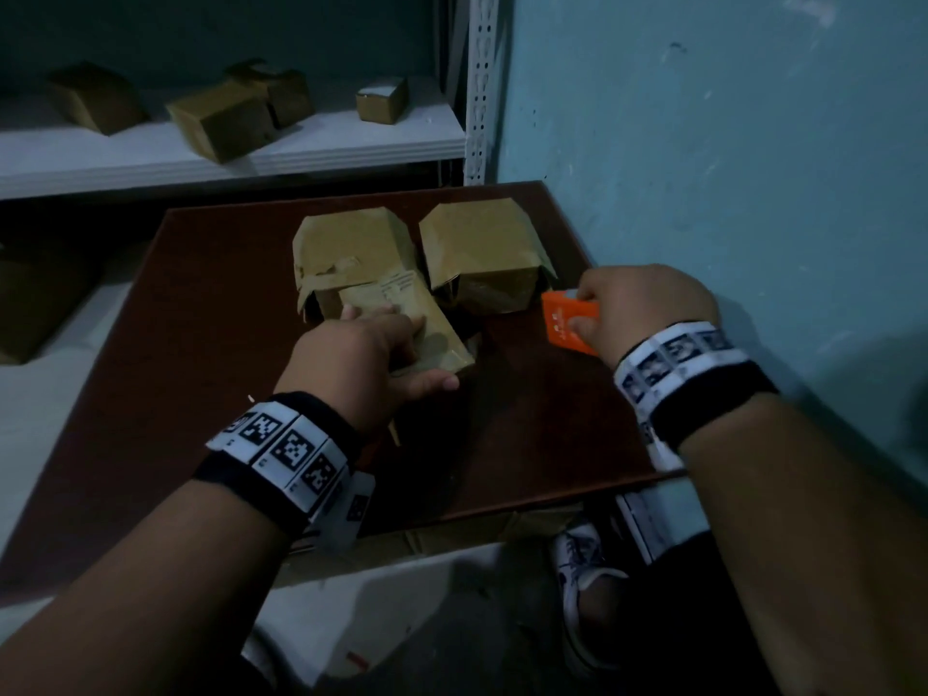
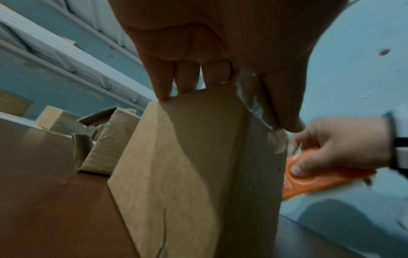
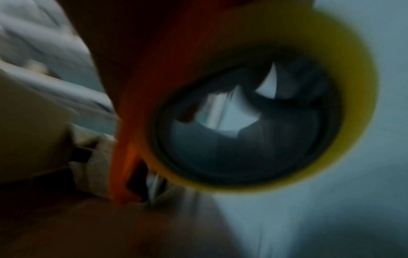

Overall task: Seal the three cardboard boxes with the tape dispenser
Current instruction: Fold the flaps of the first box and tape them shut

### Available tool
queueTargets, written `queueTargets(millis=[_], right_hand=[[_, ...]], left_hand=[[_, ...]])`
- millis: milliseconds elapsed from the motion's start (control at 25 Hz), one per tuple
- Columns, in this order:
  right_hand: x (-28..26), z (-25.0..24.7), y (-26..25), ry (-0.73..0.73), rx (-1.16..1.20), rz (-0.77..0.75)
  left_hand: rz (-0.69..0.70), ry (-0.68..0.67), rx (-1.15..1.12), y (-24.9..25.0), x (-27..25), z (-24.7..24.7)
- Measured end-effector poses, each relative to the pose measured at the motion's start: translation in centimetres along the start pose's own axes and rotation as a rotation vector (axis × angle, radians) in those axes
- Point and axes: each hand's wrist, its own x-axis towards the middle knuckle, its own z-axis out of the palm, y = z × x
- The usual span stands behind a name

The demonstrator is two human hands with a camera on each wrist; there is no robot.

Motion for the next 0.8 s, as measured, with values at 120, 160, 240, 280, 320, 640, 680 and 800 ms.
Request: queueTargets(millis=[120,160,240,280,320,640,680,800], right_hand=[[-0.1,1.4,0.6,0.018,0.251,0.071],[-0.2,2.1,0.3,-0.001,0.281,0.065],[-0.3,3.2,-0.3,-0.049,0.295,0.042],[-0.3,3.6,-0.3,-0.068,0.291,0.038],[-0.3,3.9,-0.3,-0.079,0.279,0.041],[-0.6,5.0,-1.3,-0.226,0.153,0.058],[-0.6,4.7,-1.4,-0.225,0.114,0.05],[-0.7,3.1,-1.7,-0.051,0.183,0.007]], left_hand=[[-0.018,-0.015,-0.108,-0.1,-0.2,-0.5],[-0.02,-0.015,-0.142,-0.1,-0.1,-0.6],[-0.033,-0.014,-0.191,-0.4,0.2,-0.4],[-0.038,-0.005,-0.202,-0.5,0.2,-0.2],[-0.028,0.018,-0.215,-0.6,0.3,0.0],[0.009,0.186,-0.223,-1.1,0.4,0.1],[0.008,0.178,-0.231,-1.2,0.4,0.1],[-0.006,0.122,-0.275,-1.3,0.1,-0.1]])
